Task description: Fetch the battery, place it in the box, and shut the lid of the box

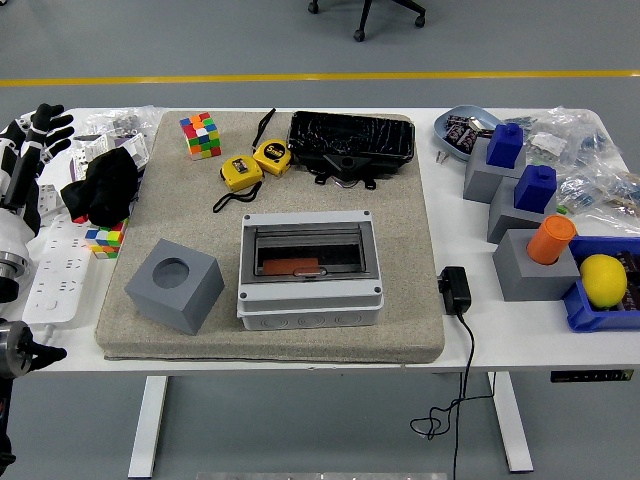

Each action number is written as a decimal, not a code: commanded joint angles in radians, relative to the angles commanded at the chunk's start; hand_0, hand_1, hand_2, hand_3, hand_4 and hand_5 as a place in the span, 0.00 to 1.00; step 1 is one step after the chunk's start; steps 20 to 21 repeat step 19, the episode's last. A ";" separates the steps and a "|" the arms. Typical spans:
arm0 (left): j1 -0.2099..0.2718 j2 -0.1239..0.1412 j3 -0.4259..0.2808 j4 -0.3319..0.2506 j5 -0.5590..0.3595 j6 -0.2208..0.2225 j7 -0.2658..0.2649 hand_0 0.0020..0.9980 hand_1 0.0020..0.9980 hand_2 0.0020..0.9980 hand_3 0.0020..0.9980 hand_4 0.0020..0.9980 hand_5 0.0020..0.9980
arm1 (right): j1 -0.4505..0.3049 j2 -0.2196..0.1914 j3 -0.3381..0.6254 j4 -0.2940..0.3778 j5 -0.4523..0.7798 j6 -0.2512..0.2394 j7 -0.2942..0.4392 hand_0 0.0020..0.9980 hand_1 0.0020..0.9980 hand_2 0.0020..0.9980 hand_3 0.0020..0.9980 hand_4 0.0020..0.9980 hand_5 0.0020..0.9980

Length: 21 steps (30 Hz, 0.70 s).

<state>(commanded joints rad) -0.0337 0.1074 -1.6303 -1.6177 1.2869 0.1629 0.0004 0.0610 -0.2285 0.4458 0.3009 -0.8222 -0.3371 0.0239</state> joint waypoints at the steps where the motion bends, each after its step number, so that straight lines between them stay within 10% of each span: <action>1: 0.000 0.000 0.000 0.000 0.000 0.000 0.000 0.76 0.75 0.72 0.70 0.96 0.79 | 0.000 0.000 0.000 0.000 0.000 0.000 0.000 0.82 0.81 0.78 0.80 1.00 1.00; 21: 0.001 0.004 0.002 -0.003 0.009 -0.012 -0.012 0.76 0.75 0.73 0.70 0.97 0.79 | 0.003 -0.001 -0.003 0.000 0.003 0.000 0.001 0.81 0.81 0.78 0.80 1.00 1.00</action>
